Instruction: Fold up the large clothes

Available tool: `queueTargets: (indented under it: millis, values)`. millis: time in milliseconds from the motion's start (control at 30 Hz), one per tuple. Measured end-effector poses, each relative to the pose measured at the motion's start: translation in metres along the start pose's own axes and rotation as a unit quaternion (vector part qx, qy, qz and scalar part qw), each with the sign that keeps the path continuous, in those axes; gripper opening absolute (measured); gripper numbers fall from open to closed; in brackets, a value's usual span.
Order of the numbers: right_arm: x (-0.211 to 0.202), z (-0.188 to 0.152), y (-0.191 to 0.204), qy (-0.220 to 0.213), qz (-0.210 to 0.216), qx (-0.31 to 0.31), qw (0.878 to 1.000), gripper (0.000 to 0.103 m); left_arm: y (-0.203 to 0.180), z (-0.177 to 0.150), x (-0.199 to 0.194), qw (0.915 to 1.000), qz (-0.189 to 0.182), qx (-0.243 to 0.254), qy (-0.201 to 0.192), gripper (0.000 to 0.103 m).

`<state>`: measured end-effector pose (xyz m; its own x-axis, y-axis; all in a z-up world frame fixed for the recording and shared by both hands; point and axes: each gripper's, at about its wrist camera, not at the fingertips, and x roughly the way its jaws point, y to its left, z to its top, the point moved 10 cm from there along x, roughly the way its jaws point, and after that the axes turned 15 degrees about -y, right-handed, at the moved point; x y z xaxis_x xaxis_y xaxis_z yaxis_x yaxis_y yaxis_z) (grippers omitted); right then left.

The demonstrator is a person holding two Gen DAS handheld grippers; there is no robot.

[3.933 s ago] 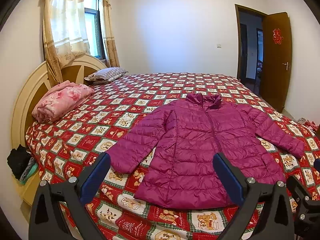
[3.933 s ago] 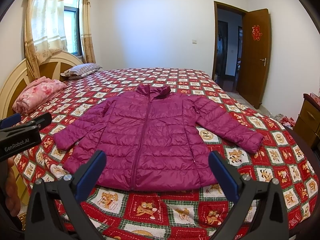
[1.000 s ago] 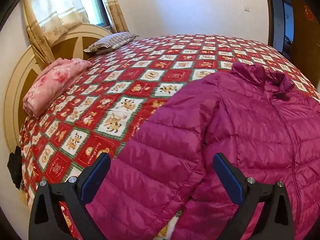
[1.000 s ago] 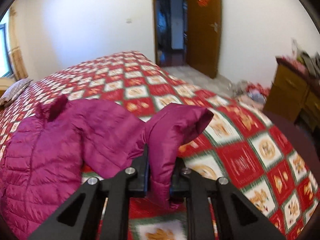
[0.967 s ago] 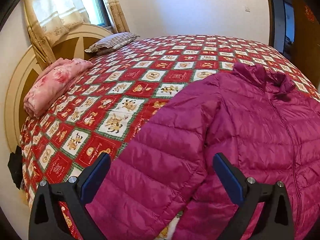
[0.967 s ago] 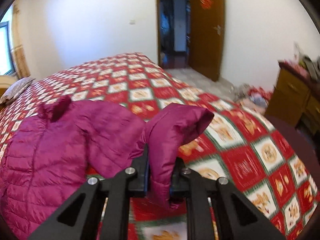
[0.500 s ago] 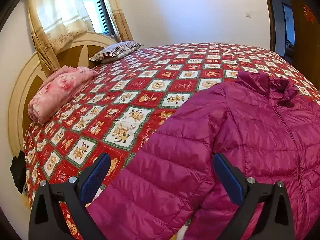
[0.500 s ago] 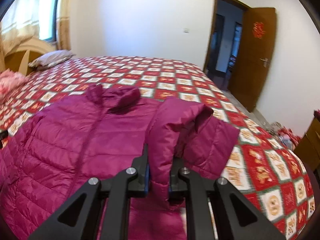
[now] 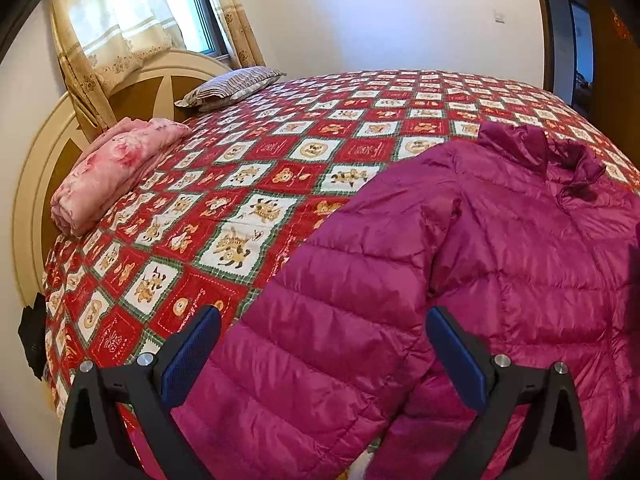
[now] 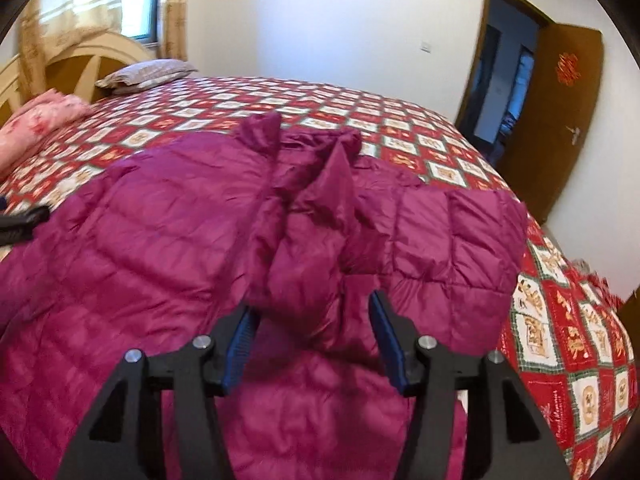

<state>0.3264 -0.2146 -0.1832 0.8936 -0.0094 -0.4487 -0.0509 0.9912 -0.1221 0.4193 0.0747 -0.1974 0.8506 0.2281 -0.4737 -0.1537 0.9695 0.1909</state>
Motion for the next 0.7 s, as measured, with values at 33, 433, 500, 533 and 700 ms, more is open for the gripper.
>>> queueTargets:
  millis: [33,433,500,533,700]
  values:
    - [-0.006,0.000,0.005,-0.002,0.010,-0.001,1.000,0.058,-0.002,0.003,-0.002,1.0000,-0.002,-0.001,-0.003,0.102]
    - [-0.037,-0.014,-0.061,-0.015,-0.058,0.008,0.998,0.067,-0.109,0.037,-0.033,0.9950,-0.097,0.016,-0.019,0.102]
    - [-0.034,-0.022,-0.082,-0.005,-0.086,0.012,0.996,0.067,-0.135,0.041,-0.037,0.9931,-0.114,0.020,-0.019,0.102]
    - [-0.034,-0.025,-0.091,0.000,-0.093,0.016,0.996,0.067,-0.150,0.043,-0.038,0.9920,-0.122,0.026,-0.022,0.102]
    - [-0.032,-0.042,-0.129,0.017,-0.116,0.056,0.992,0.068,-0.220,0.042,-0.038,0.9851,-0.165,0.046,-0.014,0.102]
